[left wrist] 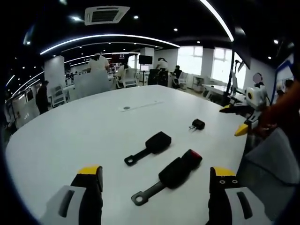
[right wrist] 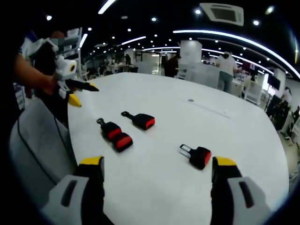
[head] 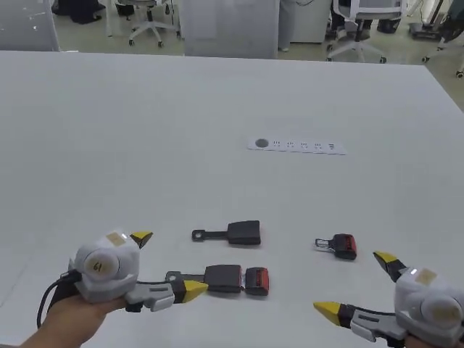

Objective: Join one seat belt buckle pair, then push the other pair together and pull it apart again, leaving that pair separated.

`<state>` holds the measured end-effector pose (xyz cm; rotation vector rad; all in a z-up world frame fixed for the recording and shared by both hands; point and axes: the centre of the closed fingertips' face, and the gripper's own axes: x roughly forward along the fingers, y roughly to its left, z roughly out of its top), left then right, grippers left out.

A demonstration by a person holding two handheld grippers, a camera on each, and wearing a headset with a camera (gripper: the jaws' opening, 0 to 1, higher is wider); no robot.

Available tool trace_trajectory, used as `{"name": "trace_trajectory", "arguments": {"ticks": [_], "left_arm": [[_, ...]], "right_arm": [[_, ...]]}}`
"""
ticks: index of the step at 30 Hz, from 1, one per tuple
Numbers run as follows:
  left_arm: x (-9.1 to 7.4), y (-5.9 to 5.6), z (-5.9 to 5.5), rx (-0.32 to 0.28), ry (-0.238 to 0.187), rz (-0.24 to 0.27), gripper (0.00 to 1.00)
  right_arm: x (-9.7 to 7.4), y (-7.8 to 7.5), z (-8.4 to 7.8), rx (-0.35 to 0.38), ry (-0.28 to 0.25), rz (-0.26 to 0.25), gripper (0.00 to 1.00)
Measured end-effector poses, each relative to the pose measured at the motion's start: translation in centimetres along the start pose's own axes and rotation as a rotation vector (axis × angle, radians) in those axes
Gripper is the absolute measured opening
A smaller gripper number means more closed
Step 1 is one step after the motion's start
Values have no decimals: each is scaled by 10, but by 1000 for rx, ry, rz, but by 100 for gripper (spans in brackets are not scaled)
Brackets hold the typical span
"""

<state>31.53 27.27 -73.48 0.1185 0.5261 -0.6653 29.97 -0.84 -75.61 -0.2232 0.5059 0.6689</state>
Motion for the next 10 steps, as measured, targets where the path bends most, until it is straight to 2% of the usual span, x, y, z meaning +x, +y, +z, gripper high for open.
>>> {"name": "trace_trajectory", "arguments": {"ticks": [10], "left_arm": [[0,2,3,1,-5,4,97]], "right_arm": [[-2,-2,4,5,-8,-13,97]]}}
